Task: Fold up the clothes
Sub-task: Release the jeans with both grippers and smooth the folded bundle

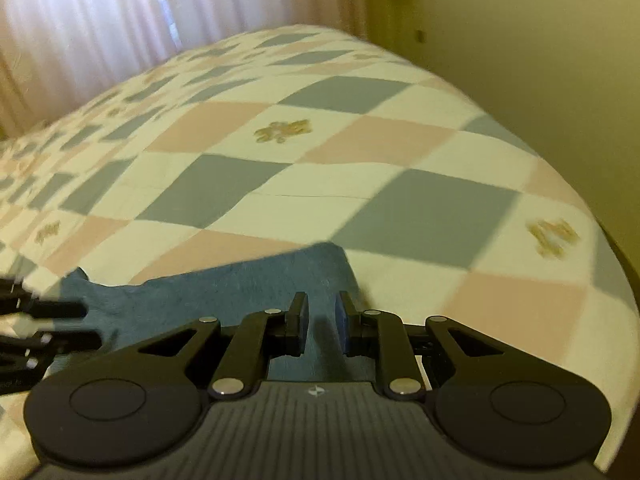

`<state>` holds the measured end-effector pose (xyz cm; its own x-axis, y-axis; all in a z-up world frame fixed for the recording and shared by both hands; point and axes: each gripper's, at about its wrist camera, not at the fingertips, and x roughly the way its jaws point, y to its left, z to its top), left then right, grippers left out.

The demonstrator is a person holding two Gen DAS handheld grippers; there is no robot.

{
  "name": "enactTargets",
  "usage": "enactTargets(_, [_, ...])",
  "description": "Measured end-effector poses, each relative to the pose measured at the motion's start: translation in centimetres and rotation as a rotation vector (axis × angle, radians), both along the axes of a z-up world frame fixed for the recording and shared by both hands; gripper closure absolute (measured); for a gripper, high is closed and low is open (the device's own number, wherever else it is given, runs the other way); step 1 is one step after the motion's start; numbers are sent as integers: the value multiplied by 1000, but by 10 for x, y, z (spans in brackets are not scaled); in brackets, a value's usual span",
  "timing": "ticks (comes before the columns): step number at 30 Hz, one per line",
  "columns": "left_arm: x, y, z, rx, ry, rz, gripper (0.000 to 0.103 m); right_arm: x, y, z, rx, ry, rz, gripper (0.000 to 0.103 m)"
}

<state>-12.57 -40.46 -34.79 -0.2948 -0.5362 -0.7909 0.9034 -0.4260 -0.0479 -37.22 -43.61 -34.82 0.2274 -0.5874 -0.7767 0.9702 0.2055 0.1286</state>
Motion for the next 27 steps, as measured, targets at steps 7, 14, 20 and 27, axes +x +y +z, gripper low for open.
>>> enactTargets(7, [-29,-36,-39,48,-93,130,70,-12,-30,-53,79,-17,69,85])
enactTargets(14, [-14,77,6,46,-85,393,72,-47,40,1,-55,-51,232,81])
enactTargets(20, [-37,145,-23,105,-163,503,70,-58,72,-35,-1,1,322,81])
enactTargets(27, [-54,142,-15,81,-213,556,68,-64,83,-22,-13,-16,330,77])
